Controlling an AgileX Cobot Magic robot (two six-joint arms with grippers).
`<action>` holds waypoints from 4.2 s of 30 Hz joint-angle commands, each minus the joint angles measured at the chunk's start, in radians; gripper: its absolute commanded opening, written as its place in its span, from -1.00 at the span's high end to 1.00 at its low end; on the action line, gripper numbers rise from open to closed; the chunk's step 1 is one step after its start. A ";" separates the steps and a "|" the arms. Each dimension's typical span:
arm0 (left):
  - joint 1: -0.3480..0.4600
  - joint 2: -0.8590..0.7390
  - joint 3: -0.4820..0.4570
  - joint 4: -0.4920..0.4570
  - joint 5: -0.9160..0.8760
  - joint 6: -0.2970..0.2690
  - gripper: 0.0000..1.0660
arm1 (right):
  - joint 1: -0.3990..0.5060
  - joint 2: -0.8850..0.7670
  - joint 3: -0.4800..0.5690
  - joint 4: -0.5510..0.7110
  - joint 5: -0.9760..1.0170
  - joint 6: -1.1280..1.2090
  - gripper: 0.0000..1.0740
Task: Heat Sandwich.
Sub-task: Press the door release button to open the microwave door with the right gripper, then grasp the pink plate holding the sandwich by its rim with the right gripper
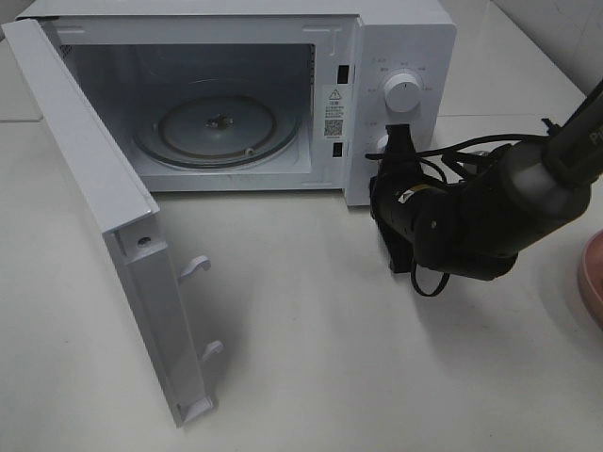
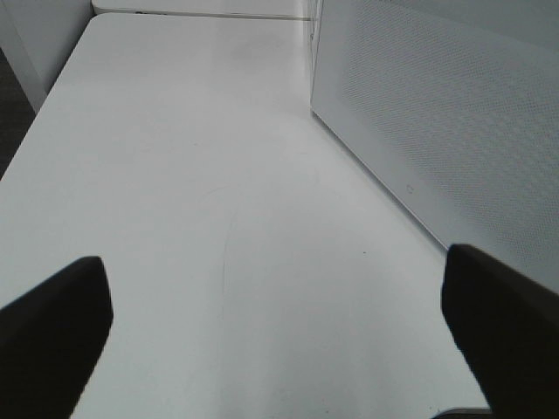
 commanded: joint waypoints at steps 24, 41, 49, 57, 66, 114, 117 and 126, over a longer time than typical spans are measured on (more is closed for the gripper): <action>0.000 -0.019 0.000 -0.004 -0.010 -0.006 -0.83 | 0.025 -0.309 0.167 -0.218 0.412 -0.233 0.95; 0.000 -0.019 0.000 -0.004 -0.010 -0.006 -0.83 | 0.025 -0.519 0.167 -0.529 0.860 -0.584 0.89; 0.000 -0.019 0.000 -0.004 -0.010 -0.006 -0.83 | 0.025 -0.605 0.167 -0.677 1.117 -0.822 0.88; 0.000 -0.019 0.000 -0.004 -0.010 -0.006 -0.83 | 0.025 -0.650 0.164 -0.741 1.333 -0.940 0.84; 0.000 -0.019 0.000 -0.004 -0.010 -0.006 -0.83 | -0.010 -0.667 0.140 -0.767 1.453 -0.940 0.44; 0.000 -0.019 0.000 -0.004 -0.010 -0.006 -0.83 | -0.490 -0.670 0.067 -0.787 1.596 -1.171 -0.68; 0.000 -0.019 0.000 -0.004 -0.010 -0.006 -0.83 | -0.524 -0.664 0.067 -0.784 1.565 -1.173 -0.67; 0.000 -0.019 0.000 -0.004 -0.010 -0.006 -0.83 | -0.544 -0.547 0.067 -0.758 1.516 -1.187 -0.64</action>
